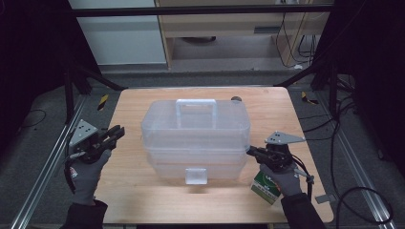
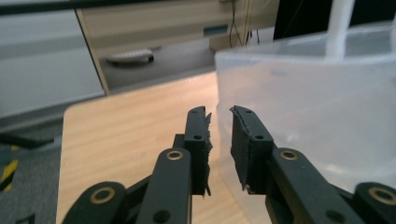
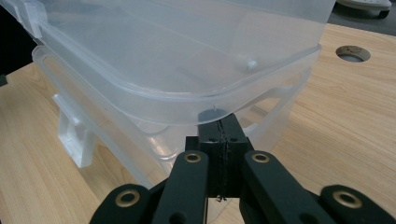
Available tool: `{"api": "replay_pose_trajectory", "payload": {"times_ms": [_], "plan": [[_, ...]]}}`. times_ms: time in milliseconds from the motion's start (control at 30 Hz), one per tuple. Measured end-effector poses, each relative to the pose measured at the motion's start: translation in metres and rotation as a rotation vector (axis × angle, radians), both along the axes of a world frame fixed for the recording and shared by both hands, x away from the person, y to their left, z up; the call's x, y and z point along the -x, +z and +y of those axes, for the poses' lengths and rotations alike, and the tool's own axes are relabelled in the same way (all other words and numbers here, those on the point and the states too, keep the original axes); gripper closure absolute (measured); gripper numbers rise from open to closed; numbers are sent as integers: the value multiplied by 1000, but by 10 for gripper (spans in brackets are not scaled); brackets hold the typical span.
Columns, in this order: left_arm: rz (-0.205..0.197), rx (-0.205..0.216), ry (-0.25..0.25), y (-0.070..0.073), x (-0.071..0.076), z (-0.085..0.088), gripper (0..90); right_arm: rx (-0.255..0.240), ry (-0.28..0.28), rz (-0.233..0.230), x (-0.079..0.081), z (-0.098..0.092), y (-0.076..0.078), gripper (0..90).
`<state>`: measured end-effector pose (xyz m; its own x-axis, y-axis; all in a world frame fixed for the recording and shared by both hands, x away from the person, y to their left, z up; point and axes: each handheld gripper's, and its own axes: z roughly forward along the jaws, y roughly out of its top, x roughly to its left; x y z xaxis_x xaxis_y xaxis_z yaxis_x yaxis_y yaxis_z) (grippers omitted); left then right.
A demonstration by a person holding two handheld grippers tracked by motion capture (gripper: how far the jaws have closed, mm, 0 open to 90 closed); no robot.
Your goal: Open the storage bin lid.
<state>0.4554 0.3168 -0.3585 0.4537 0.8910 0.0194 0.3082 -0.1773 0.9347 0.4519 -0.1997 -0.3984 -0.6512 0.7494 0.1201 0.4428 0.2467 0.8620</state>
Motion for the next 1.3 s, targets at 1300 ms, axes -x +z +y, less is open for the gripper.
{"api": "replay_pose_trajectory", "payload": {"times_ms": [1300], "plan": [[82, 21, -267, -27, -4, -44, 893, -19, -31, -26, -8, 3, 11, 900]]}}
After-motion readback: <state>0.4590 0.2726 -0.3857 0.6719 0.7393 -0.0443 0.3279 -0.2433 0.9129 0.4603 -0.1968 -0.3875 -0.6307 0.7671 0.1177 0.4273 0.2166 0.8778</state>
